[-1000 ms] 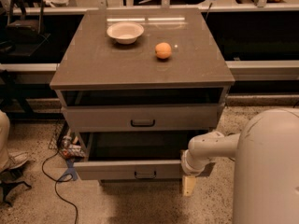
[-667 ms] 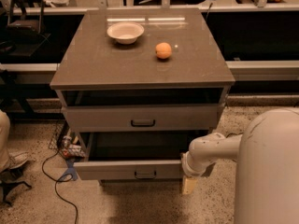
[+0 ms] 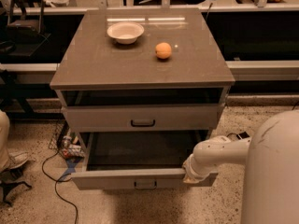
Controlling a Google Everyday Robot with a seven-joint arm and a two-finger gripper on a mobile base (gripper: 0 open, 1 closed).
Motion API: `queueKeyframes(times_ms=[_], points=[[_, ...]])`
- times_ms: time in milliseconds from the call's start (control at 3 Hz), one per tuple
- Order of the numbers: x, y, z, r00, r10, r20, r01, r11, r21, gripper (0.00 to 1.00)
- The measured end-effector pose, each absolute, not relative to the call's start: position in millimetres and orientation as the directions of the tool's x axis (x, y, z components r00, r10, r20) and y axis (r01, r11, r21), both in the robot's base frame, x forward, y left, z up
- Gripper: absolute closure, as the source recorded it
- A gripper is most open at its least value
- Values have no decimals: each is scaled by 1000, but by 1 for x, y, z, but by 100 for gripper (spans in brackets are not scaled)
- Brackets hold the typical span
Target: Open middle drawer
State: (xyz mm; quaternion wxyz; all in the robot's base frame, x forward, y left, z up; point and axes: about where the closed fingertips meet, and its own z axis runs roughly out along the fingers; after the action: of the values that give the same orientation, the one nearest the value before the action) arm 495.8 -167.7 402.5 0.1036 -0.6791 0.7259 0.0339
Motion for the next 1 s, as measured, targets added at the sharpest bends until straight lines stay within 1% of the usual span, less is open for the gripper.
queueKeyframes(times_ms=[333, 667, 1000], points=[[496, -168, 402, -56, -979, -196, -993, 75, -91, 95], [496, -168, 403, -56, -979, -196, -993, 75, -91, 100], [472, -184, 392, -114, -964, -239, -984, 142, -105, 100]])
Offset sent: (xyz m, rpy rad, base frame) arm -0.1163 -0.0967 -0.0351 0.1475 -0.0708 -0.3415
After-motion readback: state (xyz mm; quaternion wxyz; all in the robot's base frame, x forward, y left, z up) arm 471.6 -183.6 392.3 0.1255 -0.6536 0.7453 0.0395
